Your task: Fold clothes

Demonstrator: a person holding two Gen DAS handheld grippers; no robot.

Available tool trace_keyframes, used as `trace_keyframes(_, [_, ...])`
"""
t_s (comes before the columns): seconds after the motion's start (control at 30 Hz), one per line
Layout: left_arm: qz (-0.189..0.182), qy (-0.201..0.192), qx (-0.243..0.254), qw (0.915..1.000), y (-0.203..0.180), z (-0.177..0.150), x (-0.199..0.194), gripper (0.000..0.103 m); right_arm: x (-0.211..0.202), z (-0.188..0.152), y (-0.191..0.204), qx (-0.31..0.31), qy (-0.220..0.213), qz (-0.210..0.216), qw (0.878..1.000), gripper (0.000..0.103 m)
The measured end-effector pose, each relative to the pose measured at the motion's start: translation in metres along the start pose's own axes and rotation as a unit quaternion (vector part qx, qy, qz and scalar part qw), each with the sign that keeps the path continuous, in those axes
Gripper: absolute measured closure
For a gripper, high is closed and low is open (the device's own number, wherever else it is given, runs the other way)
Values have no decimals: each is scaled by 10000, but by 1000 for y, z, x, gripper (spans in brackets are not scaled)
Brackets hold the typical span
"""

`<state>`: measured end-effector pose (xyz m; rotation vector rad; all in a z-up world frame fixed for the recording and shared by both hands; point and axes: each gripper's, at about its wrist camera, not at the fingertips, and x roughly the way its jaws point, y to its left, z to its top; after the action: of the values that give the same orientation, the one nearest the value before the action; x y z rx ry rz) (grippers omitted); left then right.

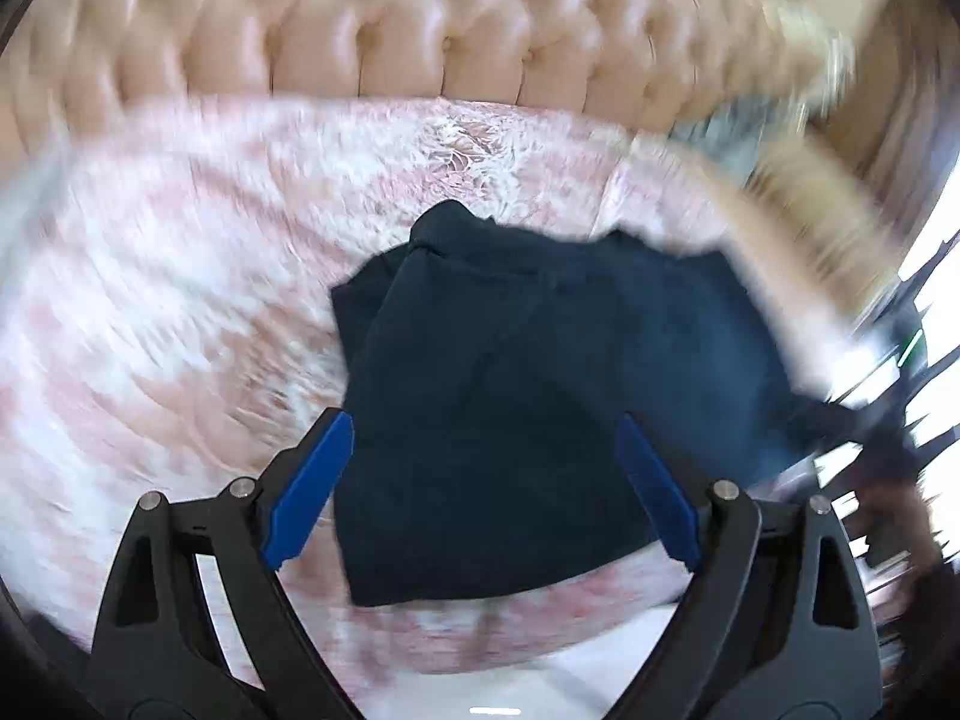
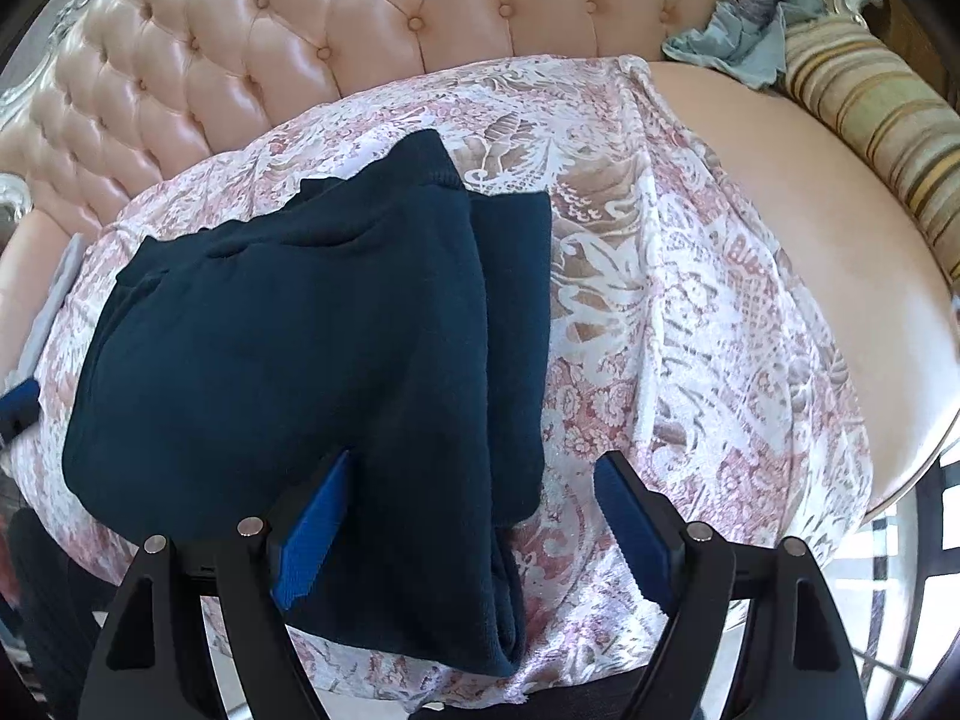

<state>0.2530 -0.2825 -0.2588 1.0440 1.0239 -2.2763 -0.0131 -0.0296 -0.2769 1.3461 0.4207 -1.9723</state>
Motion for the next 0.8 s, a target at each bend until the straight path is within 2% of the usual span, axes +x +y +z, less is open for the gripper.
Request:
trace_keyframes(0.03, [-302, -37, -424, 9986, 18, 3, -5, 12, -6, 1, 1, -47, -117, -26, 9999, 21])
trace_keyframes(0.1, [-788, -46, -841, 9933, 50, 13, -12, 12, -24, 3, 1, -118, -532, 63, 9985, 21])
trace_keyframes(0.17, [-1008, 41, -966, 9902, 66, 16, -13, 12, -43, 3, -7, 67, -906, 426, 9950, 21])
trace_keyframes(0.27, [-1260, 201, -1182, 9848, 80, 13, -9, 12, -55, 4, -21, 414, -1034, 760, 9909, 21])
trace_keyframes(0.3, [-1326, 250, -1231, 9832, 81, 11, -8, 12, -58, 4, -25, 467, -1075, 780, 9900, 20])
trace_keyframes(0.33, [-1392, 298, -1279, 9815, 82, 8, -6, 12, -59, 3, -23, 344, -1112, 543, 9917, 20])
trace_keyframes(0.4, [-1455, 189, -1145, 9825, 71, 6, -3, 12, -59, 1, -14, -41, -1171, -91, 9931, 21])
trace_keyframes(0.43, [-1613, 224, -1065, 9809, 61, 10, 2, 12, -57, 2, -13, -101, -1162, -167, 9930, 20])
trace_keyframes(0.53, [-2049, 351, -758, 9752, 30, 24, 17, 12, -48, 6, -16, 172, -987, 261, 9946, 20])
trace_keyframes(0.57, [-2084, 434, -593, 9753, 18, 32, 24, 12, -45, 8, -18, 293, -909, 515, 9941, 20])
trace_keyframes(0.63, [-1836, 495, -143, 9817, -6, 53, 39, 12, -35, 13, -21, 476, -762, 891, 9920, 20])
trace_keyframes(0.7, [-1364, 297, 602, 9884, -22, 74, 49, 12, -27, 18, -26, 593, -729, 1082, 9897, 20])
trace_keyframes(0.73, [-1109, 175, 976, 9889, -27, 84, 54, 13, -22, 21, -30, 618, -691, 1144, 9891, 20])
trace_keyframes(0.8, [-1153, 333, 1252, 9848, -20, 97, 66, 16, -11, 28, -37, 716, -500, 1332, 9872, 20])
